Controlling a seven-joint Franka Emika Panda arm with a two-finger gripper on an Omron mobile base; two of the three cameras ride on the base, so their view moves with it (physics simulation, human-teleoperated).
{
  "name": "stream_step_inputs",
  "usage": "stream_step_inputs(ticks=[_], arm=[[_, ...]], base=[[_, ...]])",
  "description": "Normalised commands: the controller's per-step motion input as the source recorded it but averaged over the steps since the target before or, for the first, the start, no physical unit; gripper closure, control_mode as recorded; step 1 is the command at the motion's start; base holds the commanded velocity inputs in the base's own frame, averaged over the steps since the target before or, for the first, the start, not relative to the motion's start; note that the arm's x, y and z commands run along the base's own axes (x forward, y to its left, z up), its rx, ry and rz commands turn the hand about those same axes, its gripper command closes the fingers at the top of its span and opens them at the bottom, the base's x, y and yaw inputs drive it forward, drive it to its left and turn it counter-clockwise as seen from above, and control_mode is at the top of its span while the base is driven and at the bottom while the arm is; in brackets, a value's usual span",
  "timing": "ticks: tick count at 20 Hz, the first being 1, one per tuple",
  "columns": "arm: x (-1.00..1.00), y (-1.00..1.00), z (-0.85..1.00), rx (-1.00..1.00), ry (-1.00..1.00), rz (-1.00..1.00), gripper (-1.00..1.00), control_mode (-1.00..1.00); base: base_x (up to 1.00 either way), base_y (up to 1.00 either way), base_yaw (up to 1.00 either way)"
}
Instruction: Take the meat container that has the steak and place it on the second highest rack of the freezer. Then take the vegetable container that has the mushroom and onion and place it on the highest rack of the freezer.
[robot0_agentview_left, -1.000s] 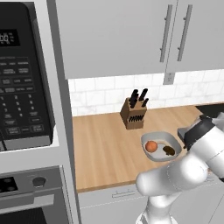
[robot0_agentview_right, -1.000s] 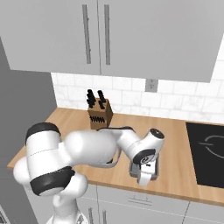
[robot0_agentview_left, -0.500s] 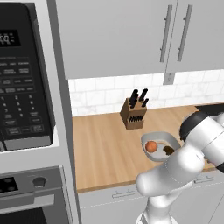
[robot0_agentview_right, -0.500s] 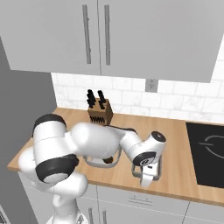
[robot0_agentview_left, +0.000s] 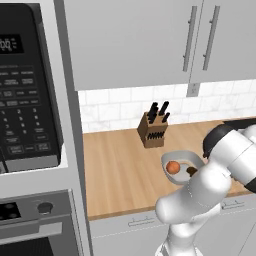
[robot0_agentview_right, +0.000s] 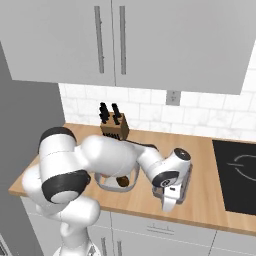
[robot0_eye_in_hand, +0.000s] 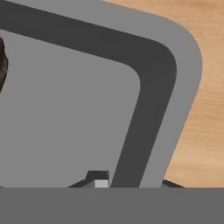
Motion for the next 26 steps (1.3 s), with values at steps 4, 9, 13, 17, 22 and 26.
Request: stream_step_inputs(ticks=[4, 9, 13, 17, 22, 26], arm=[[0.00, 0.33, -0.09, 0.00, -0.04, 0.00, 1.00, -1.00], [-0.09, 0.40, 0.02, -0.05, -0.01, 0.00, 1.00, -1.00], [-0.68, 0.00, 0.44, -0.09, -0.02, 0.02, 1.00, -1.00], [-0.75, -0.18, 0.93, -0.13, -0.08, 0.06, 1.00, -1.00], [-0.61, 0.04, 1.00, 0.00, -0.15, 0.15, 1.00, -1.00], [-0.29, 0.15, 1.00, 0.06, -0.19, 0.14, 1.00, -1.00]], base=[[0.00, 0.00, 0.00], [0.00, 0.00, 0.00], [0.00, 0.00, 0.00], [0.00, 0.00, 0.00], [0.00, 0.00, 0.00], [0.00, 0.00, 0.00]])
